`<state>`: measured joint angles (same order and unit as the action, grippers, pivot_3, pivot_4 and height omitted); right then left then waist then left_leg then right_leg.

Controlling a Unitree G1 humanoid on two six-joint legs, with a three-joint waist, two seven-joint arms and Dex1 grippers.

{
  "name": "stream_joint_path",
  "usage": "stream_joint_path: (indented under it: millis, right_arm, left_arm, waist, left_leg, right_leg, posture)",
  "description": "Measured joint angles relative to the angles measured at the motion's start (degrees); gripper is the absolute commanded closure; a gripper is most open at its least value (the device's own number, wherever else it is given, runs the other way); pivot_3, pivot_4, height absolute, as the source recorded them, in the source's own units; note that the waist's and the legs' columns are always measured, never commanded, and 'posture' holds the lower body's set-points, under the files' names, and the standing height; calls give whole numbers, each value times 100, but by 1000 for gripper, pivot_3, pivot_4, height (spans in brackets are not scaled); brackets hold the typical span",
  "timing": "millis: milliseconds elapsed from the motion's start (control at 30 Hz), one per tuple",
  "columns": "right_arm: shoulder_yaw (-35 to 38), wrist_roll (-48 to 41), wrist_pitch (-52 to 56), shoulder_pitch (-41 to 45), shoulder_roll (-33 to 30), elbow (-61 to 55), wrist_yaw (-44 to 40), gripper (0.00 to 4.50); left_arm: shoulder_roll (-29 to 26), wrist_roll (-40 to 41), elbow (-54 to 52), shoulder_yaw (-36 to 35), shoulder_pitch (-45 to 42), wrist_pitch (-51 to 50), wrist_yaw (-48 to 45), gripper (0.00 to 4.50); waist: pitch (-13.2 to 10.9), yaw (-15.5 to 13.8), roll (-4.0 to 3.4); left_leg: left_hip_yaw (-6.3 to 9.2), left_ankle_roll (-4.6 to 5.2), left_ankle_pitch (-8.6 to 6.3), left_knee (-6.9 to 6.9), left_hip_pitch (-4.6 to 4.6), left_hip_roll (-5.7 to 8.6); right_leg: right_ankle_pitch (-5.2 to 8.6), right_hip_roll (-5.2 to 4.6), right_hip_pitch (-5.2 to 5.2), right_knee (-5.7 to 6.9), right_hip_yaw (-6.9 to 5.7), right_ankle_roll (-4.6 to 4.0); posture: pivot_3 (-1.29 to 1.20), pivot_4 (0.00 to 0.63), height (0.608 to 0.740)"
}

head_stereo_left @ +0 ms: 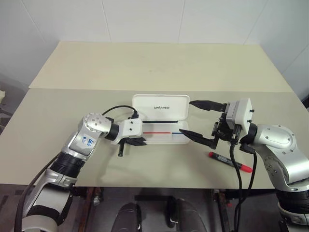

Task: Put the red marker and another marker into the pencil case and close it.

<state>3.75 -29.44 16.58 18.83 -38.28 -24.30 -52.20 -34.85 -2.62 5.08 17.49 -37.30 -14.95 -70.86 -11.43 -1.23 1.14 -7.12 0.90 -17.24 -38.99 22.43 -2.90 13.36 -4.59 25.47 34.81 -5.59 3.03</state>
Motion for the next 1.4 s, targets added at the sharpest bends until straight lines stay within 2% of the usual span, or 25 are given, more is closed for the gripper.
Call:
stream_joint_path:
  millis: [267, 300, 367, 700, 1100, 1400]
  right_arm:
    - [3, -45, 86, -152, -23, -24, -15, 0]
    - [3, -56, 87, -150, -24, -24, -24, 0]
    - [3, -73, 87, -149, -26, -23, -48, 0]
    - [-2, -73, 84, 39, -25, 129, -147, 0]
    - [-88, -12, 69, 119, 1, 275, -216, 0]
    - [-56, -52, 94, -43, -12, 400, -295, 0]
  left_arm:
    - [-4, 9, -499, 47, 156, -666, 45, 4463]
    - [-3, 18, -552, 59, 163, -793, 54, 3960]
    - [-13, 32, -679, 97, 187, -982, 48, 3422]
    - [58, 328, -830, 176, 222, -1397, 91, 22]
    - [78, 708, -680, 69, 191, -1266, 118, 22]
    - [-27, 1528, -707, -611, 319, -1208, -24, 22]
  waist:
    - [0, -4, 0]
    - [0, -4, 0]
    - [0, -7, 0]
    - [0, -7, 0]
    - [0, 1, 0]
    - [0, 12, 0]
  left_leg:
    - [0, 1, 0, 0, 1, 1]
    - [0, 1, 0, 0, 0, 1]
    - [0, 1, 0, 0, 0, 2]
    - [3, -3, 5, -3, -1, 3]
    - [4, -3, 6, -3, -1, 2]
    - [3, -3, 6, -3, -2, 1]
  right_leg:
    - [0, 0, 0, -1, 1, 0]
    - [0, 0, 0, -1, 1, 0]
    - [1, 0, 0, 0, 1, 0]
    - [0, 1, 0, 9, 7, 0]
    - [1, 0, 2, 12, 7, -2]
    - [1, 0, 2, 15, 7, -2]
  posture:
    - [0, 150, 740]
    - [0, 150, 740]
    - [0, 150, 740]
    - [0, 150, 740]
    - [0, 150, 740]
    - [0, 150, 740]
